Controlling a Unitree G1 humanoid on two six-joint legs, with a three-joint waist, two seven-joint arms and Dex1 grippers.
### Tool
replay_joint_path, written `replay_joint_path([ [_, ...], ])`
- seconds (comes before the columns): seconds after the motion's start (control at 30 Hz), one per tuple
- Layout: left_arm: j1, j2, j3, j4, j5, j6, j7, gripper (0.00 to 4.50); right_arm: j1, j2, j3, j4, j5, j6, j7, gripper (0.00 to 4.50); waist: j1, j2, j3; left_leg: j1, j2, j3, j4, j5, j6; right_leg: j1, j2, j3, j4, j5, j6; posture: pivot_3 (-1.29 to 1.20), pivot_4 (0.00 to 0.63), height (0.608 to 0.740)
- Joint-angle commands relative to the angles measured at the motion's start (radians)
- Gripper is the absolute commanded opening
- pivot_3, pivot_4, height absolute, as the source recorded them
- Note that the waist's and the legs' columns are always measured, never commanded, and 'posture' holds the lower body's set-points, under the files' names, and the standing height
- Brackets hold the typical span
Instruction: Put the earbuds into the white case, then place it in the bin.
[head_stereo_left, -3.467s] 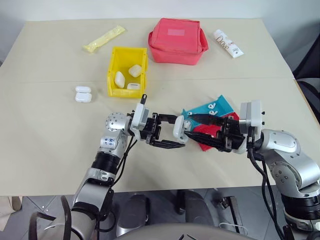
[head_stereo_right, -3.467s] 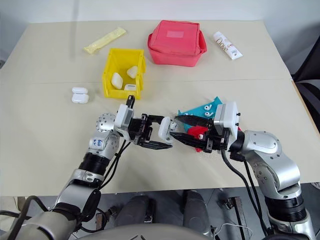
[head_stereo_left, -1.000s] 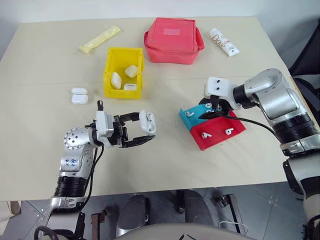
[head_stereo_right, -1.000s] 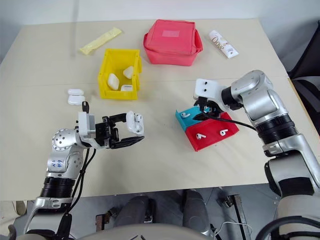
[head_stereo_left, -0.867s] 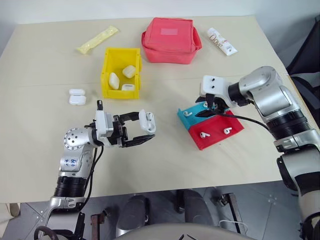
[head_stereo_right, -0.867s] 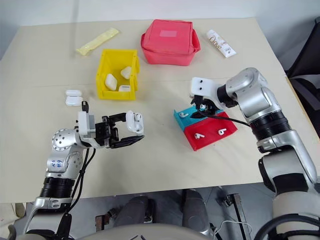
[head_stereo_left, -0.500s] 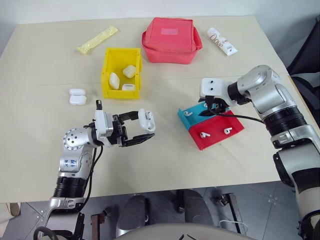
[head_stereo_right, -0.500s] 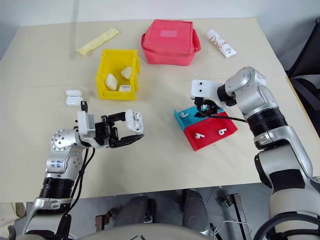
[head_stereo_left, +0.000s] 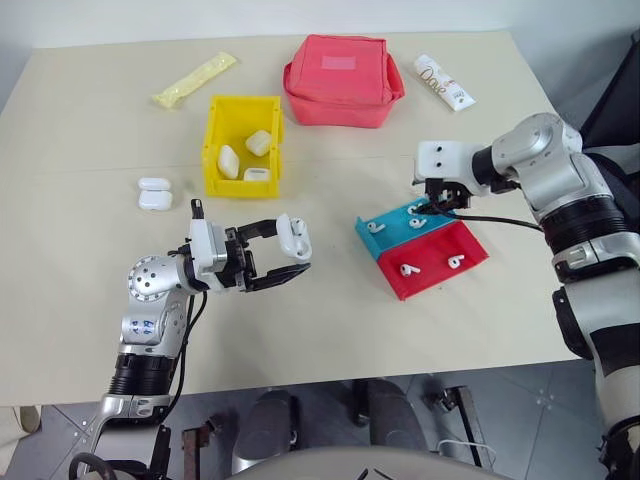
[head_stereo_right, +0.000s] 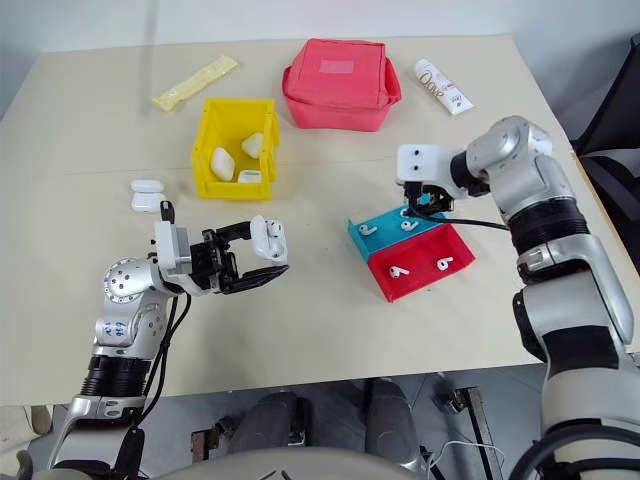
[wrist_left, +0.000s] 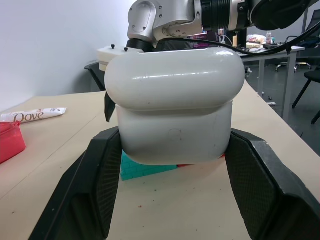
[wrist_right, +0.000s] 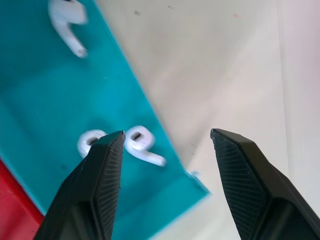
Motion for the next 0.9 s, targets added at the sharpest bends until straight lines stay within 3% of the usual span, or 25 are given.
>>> replay_joint_path([
  [0.03, -0.005, -0.004, 0.006, -0.021, -0.01, -0.018, 0.006, 2.74, -0.028, -0.027, -0.024, 0.015, -0.019, -0.04, -0.01, 2.84, 0.0, 0.0, 0.0, 0.0, 0.0, 0.0, 0.0, 0.0, 0.0, 0.0, 0.0, 0.0, 0.0, 0.0, 0.0, 0.0, 0.15, 0.74],
  [0.13, -0.003, -0.003, 0.005, -0.022, -0.01, -0.019, 0.007, 2.74, -0.021, -0.031, -0.027, 0.019, -0.022, -0.052, 0.003, 2.84, 0.0, 0.001, 0.0, 0.0, 0.0, 0.0, 0.0, 0.0, 0.0, 0.0, 0.0, 0.0, 0.0, 0.0, 0.0, 0.0, 0.15, 0.74],
  [0.27, -0.006, -0.004, 0.005, -0.018, -0.009, -0.021, 0.008, 2.74, -0.014, -0.038, -0.031, 0.007, -0.019, -0.062, 0.024, 1.99, -0.001, 0.001, 0.0, 0.0, 0.0, 0.0, 0.0, 0.0, 0.0, 0.0, 0.0, 0.0, 0.0, 0.0, 0.0, 0.0, 0.15, 0.74],
  [0.9, 0.019, 0.005, 0.008, -0.051, -0.01, -0.014, 0.024, 2.74, -0.016, 0.017, -0.018, 0.102, -0.068, -0.133, -0.014, 1.99, -0.01, 0.001, 0.0, 0.0, 0.0, 0.0, -0.001, 0.0, 0.0, 0.0, 0.0, 0.0, 0.0, 0.0, 0.0, 0.0, 0.15, 0.74],
])
